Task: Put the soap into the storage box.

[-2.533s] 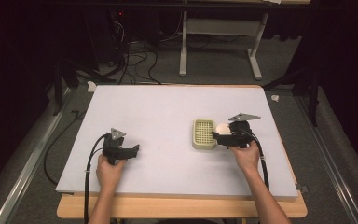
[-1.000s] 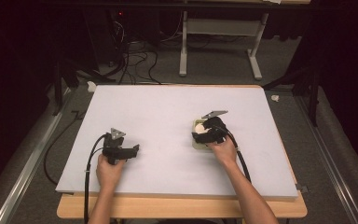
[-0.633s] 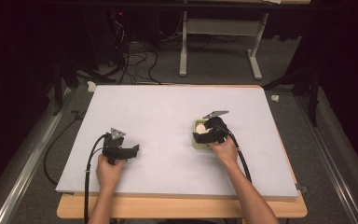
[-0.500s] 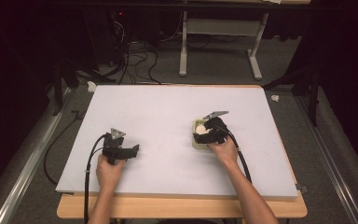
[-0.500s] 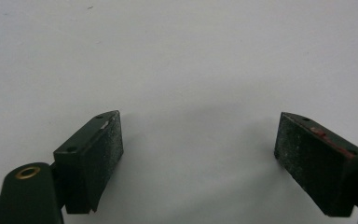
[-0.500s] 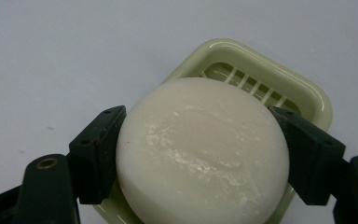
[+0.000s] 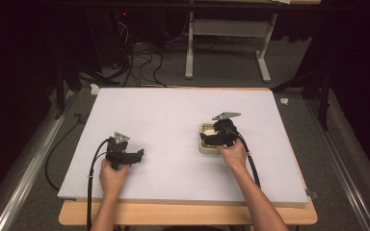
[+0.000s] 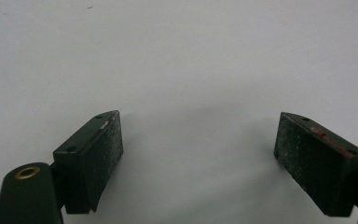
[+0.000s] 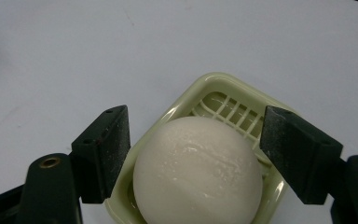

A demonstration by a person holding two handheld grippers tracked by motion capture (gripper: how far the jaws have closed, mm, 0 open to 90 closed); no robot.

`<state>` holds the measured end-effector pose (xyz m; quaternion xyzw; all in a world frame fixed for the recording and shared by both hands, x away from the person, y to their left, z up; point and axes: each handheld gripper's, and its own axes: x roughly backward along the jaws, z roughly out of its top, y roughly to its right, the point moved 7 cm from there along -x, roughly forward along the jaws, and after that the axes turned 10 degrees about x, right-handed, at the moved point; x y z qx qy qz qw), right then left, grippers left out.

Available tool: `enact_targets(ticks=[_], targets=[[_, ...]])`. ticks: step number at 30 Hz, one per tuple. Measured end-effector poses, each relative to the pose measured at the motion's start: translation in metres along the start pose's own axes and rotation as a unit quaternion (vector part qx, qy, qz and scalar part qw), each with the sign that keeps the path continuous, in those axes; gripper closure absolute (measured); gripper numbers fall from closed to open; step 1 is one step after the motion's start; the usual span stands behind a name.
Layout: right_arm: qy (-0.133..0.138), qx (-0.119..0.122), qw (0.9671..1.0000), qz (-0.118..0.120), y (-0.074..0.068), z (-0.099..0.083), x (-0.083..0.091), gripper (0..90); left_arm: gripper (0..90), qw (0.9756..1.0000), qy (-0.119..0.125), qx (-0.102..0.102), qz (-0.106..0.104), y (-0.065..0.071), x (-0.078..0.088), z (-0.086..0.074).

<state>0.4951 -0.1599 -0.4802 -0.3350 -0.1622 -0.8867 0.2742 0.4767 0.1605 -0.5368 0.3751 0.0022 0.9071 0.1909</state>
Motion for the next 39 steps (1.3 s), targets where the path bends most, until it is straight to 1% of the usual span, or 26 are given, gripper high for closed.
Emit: enact_targets(ticks=[8,12,16,22,24,26,34,39], targets=[[0.026,-0.005,0.9996,0.001,0.004,0.004,0.013,25.4,15.7,1.0000,-0.001,0.000,0.000,0.000,0.000,0.000],[0.031,-0.018,0.9993,-0.001,0.007,0.003,0.018,25.7,15.8,1.0000,-0.001,-0.001,0.000,0.000,0.000,0.000],[0.039,-0.025,0.9989,-0.004,0.011,0.002,0.020,26.0,15.8,1.0000,-0.001,-0.001,0.001,0.000,0.000,0.000],[0.044,-0.028,0.9986,-0.007,0.014,-0.001,0.024,26.4,15.7,1.0000,-0.001,-0.001,0.001,0.000,0.000,0.000],[0.044,-0.031,0.9985,-0.009,0.016,-0.003,0.025,26.5,15.8,1.0000,0.000,-0.001,0.002,0.000,0.000,0.000],[0.043,-0.029,0.9986,-0.014,0.018,-0.004,0.027,26.5,15.7,1.0000,-0.001,-0.001,0.001,0.000,0.000,0.000],[0.050,-0.032,0.9980,-0.022,0.026,-0.006,0.036,26.9,15.7,1.0000,0.000,-0.001,0.001,0.000,0.000,0.000],[0.046,-0.036,0.9979,-0.028,0.029,-0.010,0.043,27.6,15.7,1.0000,0.000,-0.001,0.001,0.000,0.000,0.000]])
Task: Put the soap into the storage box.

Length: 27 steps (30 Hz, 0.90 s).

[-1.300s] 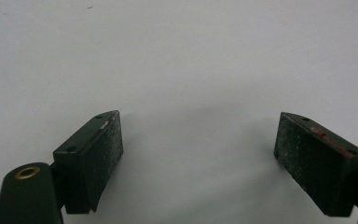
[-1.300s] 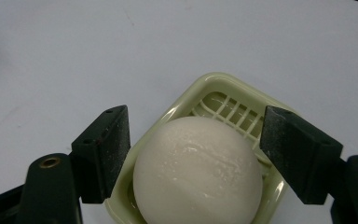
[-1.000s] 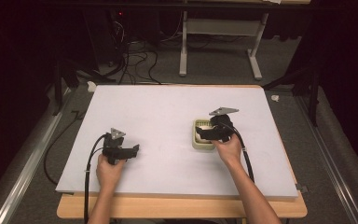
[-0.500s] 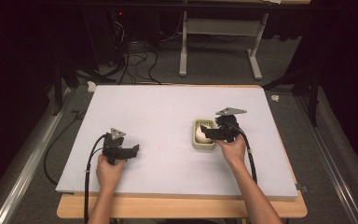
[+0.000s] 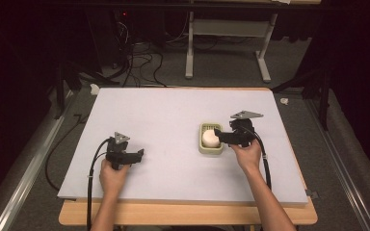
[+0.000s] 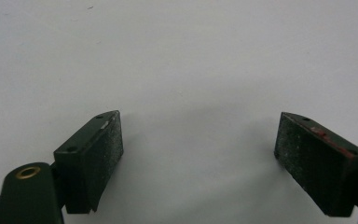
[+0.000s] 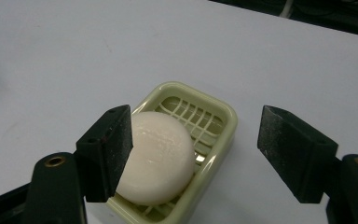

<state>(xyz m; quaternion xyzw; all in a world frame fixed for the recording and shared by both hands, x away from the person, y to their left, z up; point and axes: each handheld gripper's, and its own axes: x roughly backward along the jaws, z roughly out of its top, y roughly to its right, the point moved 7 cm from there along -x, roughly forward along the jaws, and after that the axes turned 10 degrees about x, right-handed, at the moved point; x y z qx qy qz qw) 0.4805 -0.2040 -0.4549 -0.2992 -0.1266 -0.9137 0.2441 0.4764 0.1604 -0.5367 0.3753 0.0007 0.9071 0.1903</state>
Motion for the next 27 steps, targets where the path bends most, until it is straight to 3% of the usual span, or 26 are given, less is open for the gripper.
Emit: enact_targets(ticks=[27], targets=[[0.014,-0.019,0.9993,-0.027,0.024,-0.015,0.033,28.1,15.7,1.0000,0.001,0.000,0.001,0.000,0.000,0.000]])
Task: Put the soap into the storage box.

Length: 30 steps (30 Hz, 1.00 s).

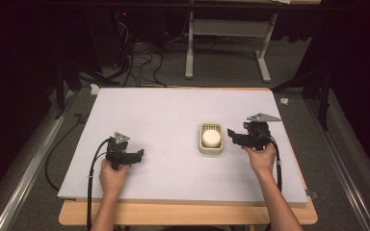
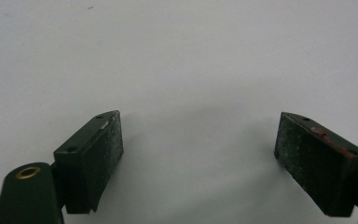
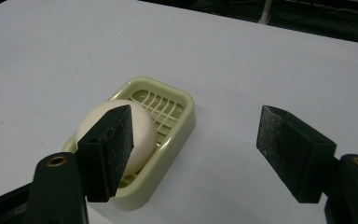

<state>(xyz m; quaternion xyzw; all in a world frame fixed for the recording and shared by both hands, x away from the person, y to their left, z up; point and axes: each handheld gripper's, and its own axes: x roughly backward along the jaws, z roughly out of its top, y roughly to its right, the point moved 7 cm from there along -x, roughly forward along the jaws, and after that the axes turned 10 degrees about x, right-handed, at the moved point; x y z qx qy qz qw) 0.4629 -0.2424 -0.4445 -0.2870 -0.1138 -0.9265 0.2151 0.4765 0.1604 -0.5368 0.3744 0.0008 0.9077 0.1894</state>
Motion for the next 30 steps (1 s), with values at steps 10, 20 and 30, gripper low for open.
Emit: enact_targets(ticks=[10,20,30], targets=[[0.006,-0.011,0.9999,-0.007,0.010,-0.007,0.010,28.1,15.8,1.0000,0.000,-0.001,0.001,0.000,0.000,0.000],[0.011,-0.018,0.9997,-0.009,0.015,-0.014,0.018,28.1,15.8,1.0000,0.000,-0.001,0.001,0.000,0.000,0.000],[0.017,-0.025,0.9995,-0.013,0.022,-0.021,0.027,28.1,15.8,1.0000,0.000,-0.001,0.001,0.000,0.000,0.000]])
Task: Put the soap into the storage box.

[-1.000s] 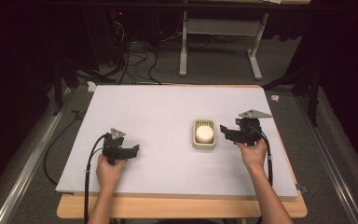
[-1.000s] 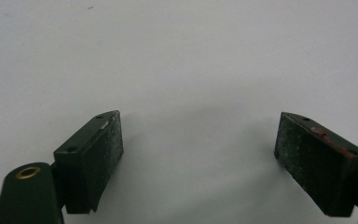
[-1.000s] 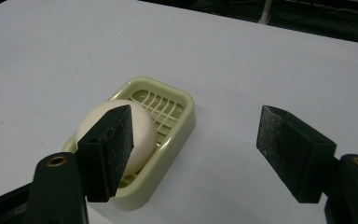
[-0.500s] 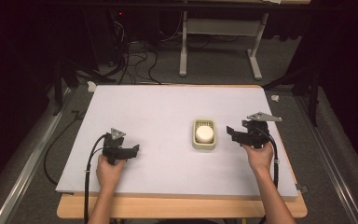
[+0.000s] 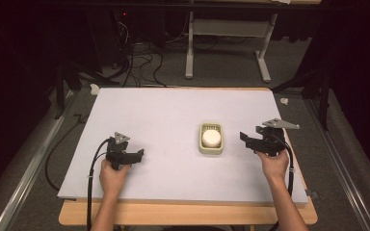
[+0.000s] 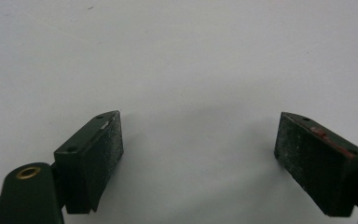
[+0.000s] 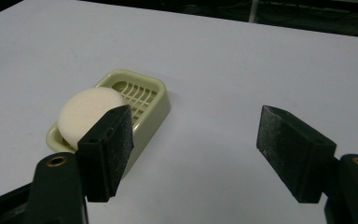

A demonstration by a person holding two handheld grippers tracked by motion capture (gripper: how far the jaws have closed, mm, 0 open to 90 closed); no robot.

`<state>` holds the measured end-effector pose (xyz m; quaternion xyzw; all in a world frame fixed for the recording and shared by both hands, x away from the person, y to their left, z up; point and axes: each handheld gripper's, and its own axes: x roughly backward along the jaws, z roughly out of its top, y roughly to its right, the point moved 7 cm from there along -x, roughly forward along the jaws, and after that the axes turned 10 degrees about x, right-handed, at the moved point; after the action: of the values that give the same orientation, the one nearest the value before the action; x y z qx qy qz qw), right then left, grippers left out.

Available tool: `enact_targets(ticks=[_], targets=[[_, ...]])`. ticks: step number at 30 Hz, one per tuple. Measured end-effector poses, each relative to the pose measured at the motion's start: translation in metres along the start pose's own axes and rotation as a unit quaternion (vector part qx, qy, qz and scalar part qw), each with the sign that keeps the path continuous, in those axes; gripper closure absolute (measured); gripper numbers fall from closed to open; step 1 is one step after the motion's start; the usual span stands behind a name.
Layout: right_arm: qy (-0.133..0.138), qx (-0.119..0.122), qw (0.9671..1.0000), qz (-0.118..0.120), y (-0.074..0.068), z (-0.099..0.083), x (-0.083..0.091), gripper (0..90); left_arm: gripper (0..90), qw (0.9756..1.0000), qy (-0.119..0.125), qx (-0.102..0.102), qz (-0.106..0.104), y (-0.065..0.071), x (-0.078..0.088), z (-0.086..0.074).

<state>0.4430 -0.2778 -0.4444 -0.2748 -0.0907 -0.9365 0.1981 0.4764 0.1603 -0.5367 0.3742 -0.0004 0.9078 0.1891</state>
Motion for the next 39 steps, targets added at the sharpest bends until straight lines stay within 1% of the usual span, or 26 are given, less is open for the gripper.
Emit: enact_targets(ticks=[6,9,10,14,15,16,18,22,32,39], targets=[[0.000,-0.007,1.0000,0.001,0.003,-0.004,0.005,28.1,15.8,1.0000,0.000,0.000,0.000,0.000,0.000,0.000],[0.002,-0.005,1.0000,0.001,0.005,-0.007,0.007,28.1,15.8,1.0000,0.000,0.000,0.000,0.000,0.000,0.000],[0.001,-0.009,1.0000,0.000,0.005,-0.007,0.008,28.2,15.8,1.0000,0.000,0.000,0.000,0.000,0.000,0.000],[0.003,-0.011,0.9999,-0.001,0.008,-0.010,0.011,28.2,15.8,1.0000,-0.001,0.000,0.000,0.000,0.000,0.000],[0.004,-0.014,0.9999,-0.002,0.008,-0.012,0.012,28.2,15.8,1.0000,0.000,0.000,0.000,0.000,0.000,0.000],[0.007,-0.011,0.9999,-0.001,0.009,-0.013,0.012,28.2,15.8,1.0000,0.000,0.000,0.000,0.000,0.000,0.000],[0.005,-0.016,0.9999,-0.002,0.010,-0.016,0.013,28.2,15.8,1.0000,0.000,0.000,0.000,0.000,0.000,0.000],[0.004,-0.018,0.9998,-0.001,0.011,-0.021,0.015,28.2,15.8,1.0000,-0.001,0.000,0.000,0.000,0.000,0.000],[0.010,-0.019,0.9998,0.001,0.008,-0.029,0.021,28.3,15.8,1.0000,0.000,0.000,0.001,0.000,0.000,0.000],[0.008,-0.023,0.9997,0.005,0.005,-0.037,0.018,28.3,15.8,1.0000,-0.001,0.000,0.001,0.000,0.000,0.000]])
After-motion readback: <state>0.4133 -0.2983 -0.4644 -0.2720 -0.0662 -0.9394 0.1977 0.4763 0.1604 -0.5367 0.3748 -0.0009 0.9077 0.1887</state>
